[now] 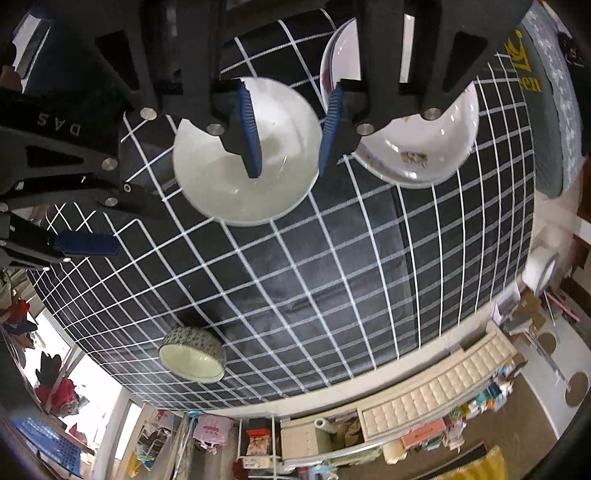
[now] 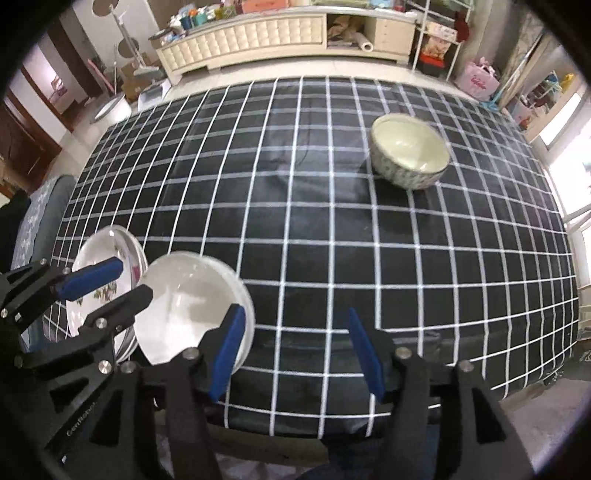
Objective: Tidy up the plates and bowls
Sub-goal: 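Lower the second white bowl into the first bowl and open both grippers, then move both grippers to the rim of the green-patterned bowl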
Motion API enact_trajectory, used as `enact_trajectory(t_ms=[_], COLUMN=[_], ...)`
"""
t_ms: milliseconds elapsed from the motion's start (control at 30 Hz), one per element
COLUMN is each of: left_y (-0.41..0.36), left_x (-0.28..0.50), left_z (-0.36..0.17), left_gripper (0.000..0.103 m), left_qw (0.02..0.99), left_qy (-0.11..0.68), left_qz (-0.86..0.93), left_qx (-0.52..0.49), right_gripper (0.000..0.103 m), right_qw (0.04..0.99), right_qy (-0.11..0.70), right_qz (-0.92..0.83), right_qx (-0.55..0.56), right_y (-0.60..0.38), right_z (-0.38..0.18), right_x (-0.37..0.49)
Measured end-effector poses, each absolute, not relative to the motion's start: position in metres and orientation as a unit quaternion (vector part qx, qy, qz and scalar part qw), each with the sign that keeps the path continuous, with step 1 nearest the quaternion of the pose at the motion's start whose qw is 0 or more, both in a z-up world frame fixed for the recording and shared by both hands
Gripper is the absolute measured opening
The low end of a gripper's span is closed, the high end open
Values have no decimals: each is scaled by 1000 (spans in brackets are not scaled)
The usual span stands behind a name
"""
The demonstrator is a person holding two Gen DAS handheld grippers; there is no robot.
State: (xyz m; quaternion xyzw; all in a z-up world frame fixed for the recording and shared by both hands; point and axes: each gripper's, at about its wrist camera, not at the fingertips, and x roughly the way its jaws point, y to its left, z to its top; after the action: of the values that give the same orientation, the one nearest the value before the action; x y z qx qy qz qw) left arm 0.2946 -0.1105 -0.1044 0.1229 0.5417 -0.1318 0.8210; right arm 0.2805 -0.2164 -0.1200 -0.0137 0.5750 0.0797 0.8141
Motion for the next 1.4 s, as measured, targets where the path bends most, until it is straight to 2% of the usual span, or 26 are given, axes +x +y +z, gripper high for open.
enact_trajectory(t_ms=[133,233,400,533,933,1400], left_y=[-125,-139,-164,-181,-229,-263], left_x=[303,313,335,354,432,503], left_z=[-89,-77,-64,-57,-73,-133], left_gripper=[30,39,41,54,55,55], left_qw=[828,833,835,840,833,811], left_qy=[528,516,508,499,510,542], left_qz=[-140,-147,-155,-162,-172,-175], left_qx=[128,133,145,141,127,139], right_gripper=[68,72,74,76,78,78], right_qw=[827,835,845,850,852,832], right_qy=[557,545,531,524,523,552], right_qz=[74,72,63,55,16,10], right_qx=[-7,-3,-7,-2,35,62], right_y=[-234,-248,-271,-292,-343,-363], right_z=[-103,-93,-80,-77,-97,-146], right_x=[289,297,317,333,389,439])
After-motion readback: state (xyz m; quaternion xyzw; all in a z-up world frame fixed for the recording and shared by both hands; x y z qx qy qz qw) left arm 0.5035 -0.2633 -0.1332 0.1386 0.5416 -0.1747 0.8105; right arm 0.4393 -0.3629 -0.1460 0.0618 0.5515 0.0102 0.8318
